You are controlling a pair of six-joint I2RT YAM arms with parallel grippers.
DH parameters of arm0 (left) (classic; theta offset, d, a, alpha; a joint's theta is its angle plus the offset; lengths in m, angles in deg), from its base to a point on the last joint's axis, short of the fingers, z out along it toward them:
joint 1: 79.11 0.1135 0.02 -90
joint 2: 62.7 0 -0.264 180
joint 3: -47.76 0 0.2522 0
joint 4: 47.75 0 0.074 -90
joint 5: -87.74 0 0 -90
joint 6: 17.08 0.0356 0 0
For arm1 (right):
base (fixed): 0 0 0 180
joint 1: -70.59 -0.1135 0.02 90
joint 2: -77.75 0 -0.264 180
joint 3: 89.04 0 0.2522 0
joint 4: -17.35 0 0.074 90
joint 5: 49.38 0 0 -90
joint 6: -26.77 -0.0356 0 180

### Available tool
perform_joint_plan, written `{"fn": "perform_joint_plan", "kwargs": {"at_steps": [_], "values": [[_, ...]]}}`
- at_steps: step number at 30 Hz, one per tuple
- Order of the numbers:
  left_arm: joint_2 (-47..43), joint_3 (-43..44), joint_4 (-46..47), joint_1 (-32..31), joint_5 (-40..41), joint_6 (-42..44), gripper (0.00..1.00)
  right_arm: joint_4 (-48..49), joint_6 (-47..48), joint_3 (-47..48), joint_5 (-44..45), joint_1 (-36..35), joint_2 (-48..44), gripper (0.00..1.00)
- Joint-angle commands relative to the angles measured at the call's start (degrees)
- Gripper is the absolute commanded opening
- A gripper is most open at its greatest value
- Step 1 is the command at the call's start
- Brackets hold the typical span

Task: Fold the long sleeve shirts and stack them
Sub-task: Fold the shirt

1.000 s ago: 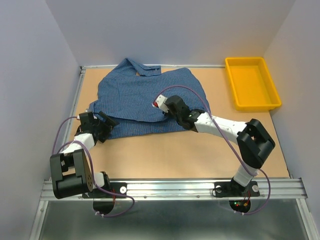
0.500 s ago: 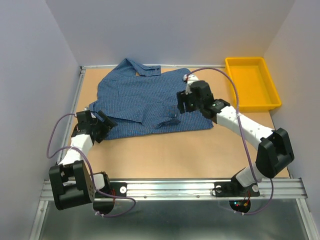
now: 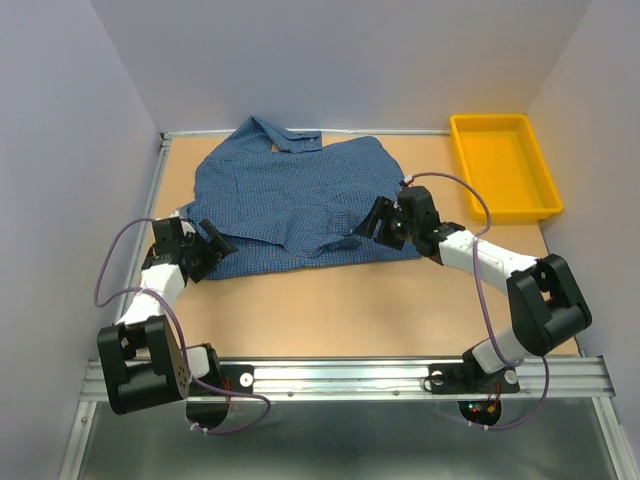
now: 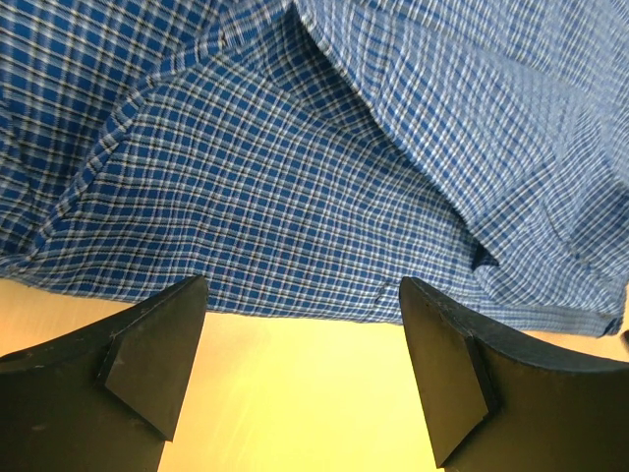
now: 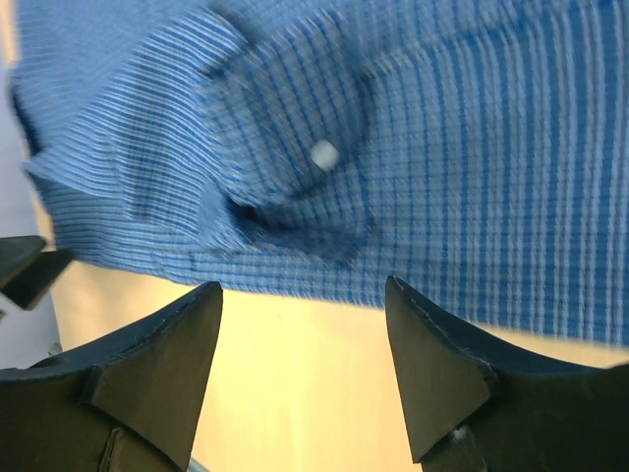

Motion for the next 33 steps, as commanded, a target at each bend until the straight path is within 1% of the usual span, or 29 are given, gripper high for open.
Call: {"fn": "perform_joint_plan", "kwargs": {"at_steps": [1,2,3,4,5,6,8,9,10,11,14,17,20,24,30,33], "values": [[1.31,3.00,0.98,0.31,-2.84,4.02,0.91,16.31,6.84,-1.52,-2.77,2.08,0.96,0.72],[1.40,2.83,1.59,0.40,-3.28,4.10,0.91,17.97,8.16,-2.05,-5.74,2.87,1.76,0.72],[1.40,2.65,1.94,0.32,-3.45,4.19,0.91,22.60,10.00,-2.66,-8.12,4.97,3.07,0.72],[1.49,2.30,2.38,0.31,-3.80,4.19,0.91,24.30,10.80,-2.75,-10.15,6.03,4.21,0.72],[1.66,2.04,3.17,0.31,-4.07,4.19,0.91,25.45,11.76,-2.49,-14.08,7.09,5.36,0.72],[1.84,1.69,3.35,0.31,-4.16,4.28,0.91,26.42,14.56,-0.84,-16.12,8.75,6.59,0.72],[2.80,1.68,3.61,0.23,-4.95,4.54,0.91,26.43,17.38,1.19,-19.38,9.91,10.44,0.71],[3.16,1.77,3.61,0.23,-4.95,4.54,0.91,26.86,19.92,2.85,-22.96,10.78,11.77,0.71],[3.42,1.86,3.61,0.31,-4.95,4.63,0.91,26.95,21.08,4.00,-24.48,11.14,12.74,0.71],[3.77,1.95,3.53,0.23,-4.95,4.72,0.91,27.21,23.27,4.80,-27.89,11.92,14.67,0.71],[3.86,1.77,3.70,0.23,-4.69,4.81,0.91,27.22,27.75,8.75,-33.52,12.63,18.01,0.75],[3.95,1.77,3.70,0.14,-4.42,4.81,0.91,27.04,29.96,12.87,-37.84,12.63,20.39,0.76],[4.21,1.77,3.70,0.05,-4.34,4.81,0.91,25.20,32.51,17.09,-44.24,12.72,23.29,0.76],[4.65,1.77,3.61,-0.12,-4.25,4.90,0.91,21.16,35.32,22.02,-48.39,12.63,27.68,0.77],[4.57,1.77,3.61,-0.65,-3.98,4.90,0.91,20.27,36.38,25.10,-49.45,12.72,31.91,0.78],[4.74,1.77,3.61,-1.09,-3.81,4.98,0.91,19.75,36.21,26.86,-51.38,12.63,33.84,0.79]]}}
